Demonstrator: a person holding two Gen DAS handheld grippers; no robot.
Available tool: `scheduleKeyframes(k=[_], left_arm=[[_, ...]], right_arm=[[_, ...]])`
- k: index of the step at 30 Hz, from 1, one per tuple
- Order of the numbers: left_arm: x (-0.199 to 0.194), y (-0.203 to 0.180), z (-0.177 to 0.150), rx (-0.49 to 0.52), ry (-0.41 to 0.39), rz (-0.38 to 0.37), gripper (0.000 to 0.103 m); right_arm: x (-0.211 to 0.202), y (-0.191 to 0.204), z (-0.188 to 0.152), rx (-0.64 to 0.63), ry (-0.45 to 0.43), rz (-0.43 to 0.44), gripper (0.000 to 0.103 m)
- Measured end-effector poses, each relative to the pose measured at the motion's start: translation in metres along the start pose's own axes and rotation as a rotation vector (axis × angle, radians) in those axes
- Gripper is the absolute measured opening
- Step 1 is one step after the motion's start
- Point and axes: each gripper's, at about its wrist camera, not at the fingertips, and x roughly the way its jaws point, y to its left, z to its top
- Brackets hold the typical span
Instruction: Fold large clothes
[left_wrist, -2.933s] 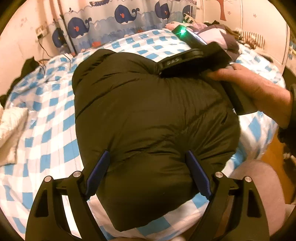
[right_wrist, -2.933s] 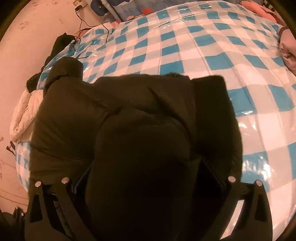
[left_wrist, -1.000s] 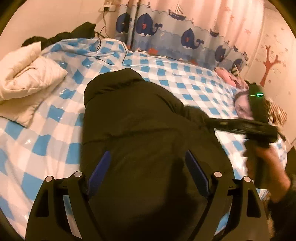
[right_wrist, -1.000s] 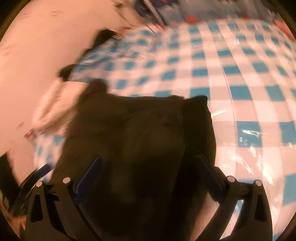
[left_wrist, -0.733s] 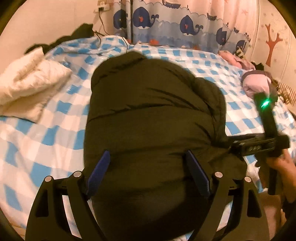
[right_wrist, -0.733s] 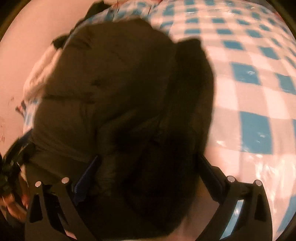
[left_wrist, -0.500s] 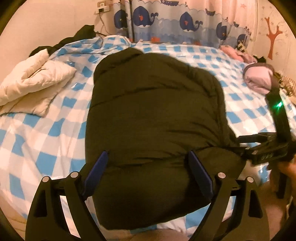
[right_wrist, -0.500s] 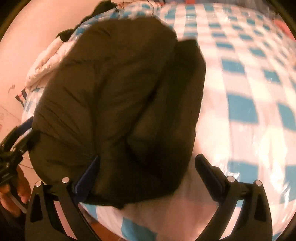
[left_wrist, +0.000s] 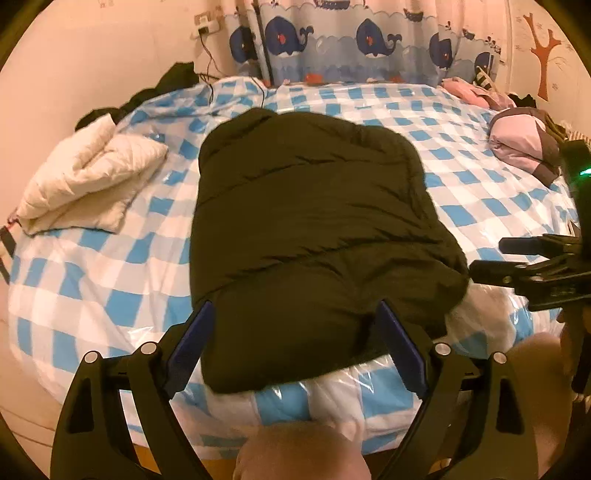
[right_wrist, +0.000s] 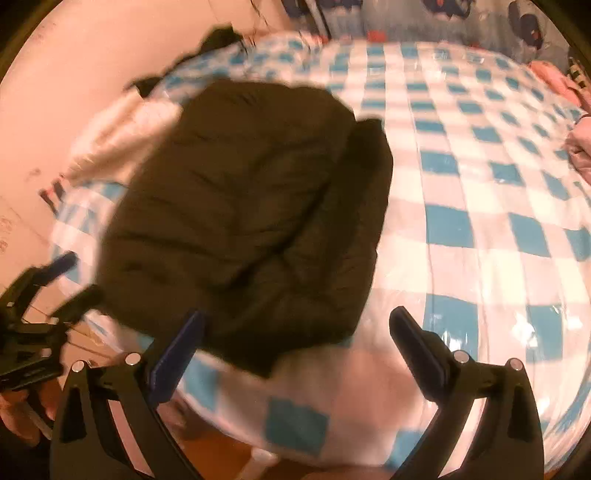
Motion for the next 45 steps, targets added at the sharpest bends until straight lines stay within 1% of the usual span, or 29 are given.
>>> scheduleKeyframes(k=[2, 5, 7, 9, 13, 16, 21, 24, 27, 33, 45], left_arm=[[-0.011, -0.001, -0.003, -0.006, -0.009, -0.002, 0.085], [-0.026, 0.0, -0.009, -0.025, -0.021, 0.001, 0.085], [-0.034, 0.0, -0.013, -0.038, -0.022, 0.006, 0.085], [-0.039, 0.001, -0.016, -0.042, -0.016, 0.013, 0.085], [-0.048, 0.003, -0.019, -0.042, -0.011, 0.027, 0.086], [-0.051, 0.007, -0.018, -0.046, -0.005, 0.036, 0.086], [-0.055, 0.018, -0.015, -0.073, -0.002, 0.046, 0.087], [-0.055, 0.022, -0.014, -0.084, 0.007, 0.048, 0.087], [-0.052, 0.027, -0.014, -0.094, 0.02, 0.045, 0.087], [-0.042, 0.036, -0.015, -0.118, 0.064, 0.02, 0.087], [-0.039, 0.044, -0.014, -0.137, 0.076, 0.02, 0.087]], right_arm=[[-0.018, 0.007, -0.01, 0.016, -0.052, 0.016, 0.096], [-0.036, 0.012, -0.019, 0.025, -0.095, 0.013, 0.096], [-0.047, 0.02, -0.028, 0.024, -0.105, -0.002, 0.096], [-0.057, 0.03, -0.036, 0.014, -0.107, -0.037, 0.096], [-0.064, 0.044, -0.039, 0.0, -0.121, -0.07, 0.096], [-0.067, 0.054, -0.034, -0.012, -0.13, -0.096, 0.096], [-0.065, 0.071, -0.028, -0.029, -0.118, -0.112, 0.096], [-0.065, 0.081, -0.027, -0.063, -0.124, -0.143, 0.096], [-0.063, 0.084, -0.025, -0.063, -0.108, -0.163, 0.096], [-0.059, 0.085, -0.02, -0.039, -0.08, -0.165, 0.096], [-0.048, 0.098, -0.014, -0.065, -0.032, -0.182, 0.096]])
